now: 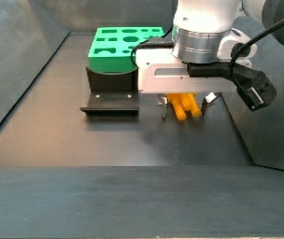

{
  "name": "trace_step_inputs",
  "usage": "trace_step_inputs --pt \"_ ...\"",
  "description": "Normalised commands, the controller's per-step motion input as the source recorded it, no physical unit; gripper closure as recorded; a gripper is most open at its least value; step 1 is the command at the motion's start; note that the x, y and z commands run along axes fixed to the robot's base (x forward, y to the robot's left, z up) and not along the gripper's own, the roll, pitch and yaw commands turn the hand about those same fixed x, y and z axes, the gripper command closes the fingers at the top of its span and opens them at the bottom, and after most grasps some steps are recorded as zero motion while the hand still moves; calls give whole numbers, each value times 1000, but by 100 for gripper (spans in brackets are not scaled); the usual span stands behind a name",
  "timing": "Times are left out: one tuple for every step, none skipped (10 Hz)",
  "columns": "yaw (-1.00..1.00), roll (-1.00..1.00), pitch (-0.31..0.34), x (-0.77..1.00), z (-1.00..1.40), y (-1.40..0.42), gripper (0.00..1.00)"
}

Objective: Pick up the 3 prong object. Move up. Rotate the 3 prong object. Place the 3 prong object on the fixture. Regrasp the 3 prong object. Move to above the board. Insert the 3 prong object.
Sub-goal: Rotate the 3 prong object.

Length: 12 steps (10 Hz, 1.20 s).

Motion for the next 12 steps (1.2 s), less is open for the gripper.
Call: trace_step_inputs --pt "0 0 0 0 1000 0 0" --pt "0 -4 8 -5 1000 -2 0" --pt "6 -23 29 -15 1000 -7 0" --pt "11 -45 43 -13 1000 -5 0" --pt "9 -89 60 -12 1000 -5 0" --pt "8 -105 60 -13 1000 -5 0" --pt "9 -134 53 -21 1000 -4 0" --pt "8 -147 49 -23 1000 -2 0" --pt "-2 -170 46 -25 925 1 0" --pt "-11 -186 43 -27 809 1 0" --pt "1000 0 0 0 0 0 0" --pt "1000 0 0 -1 -71 1 0"
